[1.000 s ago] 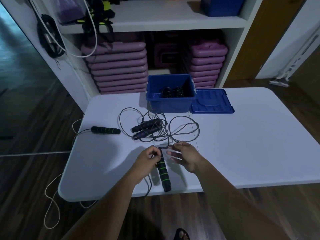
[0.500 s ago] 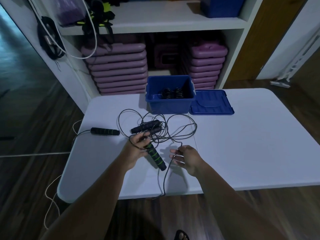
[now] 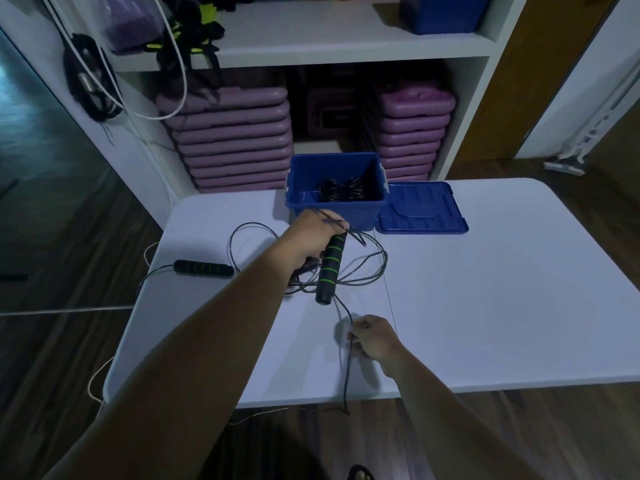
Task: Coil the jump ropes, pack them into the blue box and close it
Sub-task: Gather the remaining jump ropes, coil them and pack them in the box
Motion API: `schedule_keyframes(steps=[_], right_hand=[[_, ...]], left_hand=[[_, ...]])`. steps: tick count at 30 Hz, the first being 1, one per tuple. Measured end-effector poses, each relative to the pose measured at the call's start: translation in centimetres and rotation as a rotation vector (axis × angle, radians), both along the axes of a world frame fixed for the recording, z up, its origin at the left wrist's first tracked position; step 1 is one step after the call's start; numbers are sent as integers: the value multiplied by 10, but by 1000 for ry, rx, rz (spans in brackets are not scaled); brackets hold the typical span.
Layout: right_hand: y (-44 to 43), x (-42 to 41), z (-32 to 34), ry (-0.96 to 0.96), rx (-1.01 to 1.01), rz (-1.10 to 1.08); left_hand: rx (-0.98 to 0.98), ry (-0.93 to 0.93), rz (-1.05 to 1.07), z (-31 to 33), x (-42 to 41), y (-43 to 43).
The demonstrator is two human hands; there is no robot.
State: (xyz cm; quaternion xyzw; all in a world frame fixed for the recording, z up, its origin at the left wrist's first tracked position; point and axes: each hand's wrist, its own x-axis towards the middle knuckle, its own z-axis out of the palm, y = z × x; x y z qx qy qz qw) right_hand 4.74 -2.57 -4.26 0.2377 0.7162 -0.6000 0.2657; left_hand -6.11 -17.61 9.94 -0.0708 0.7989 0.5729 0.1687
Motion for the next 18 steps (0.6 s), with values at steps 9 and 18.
schedule_keyframes(steps=[9, 18], right_hand=[[22, -4, -20, 21, 133, 140], [36, -30, -19, 88, 227, 67]], left_hand=[[93, -284, 147, -43, -5, 18], [-335, -328, 23, -64, -13, -8]])
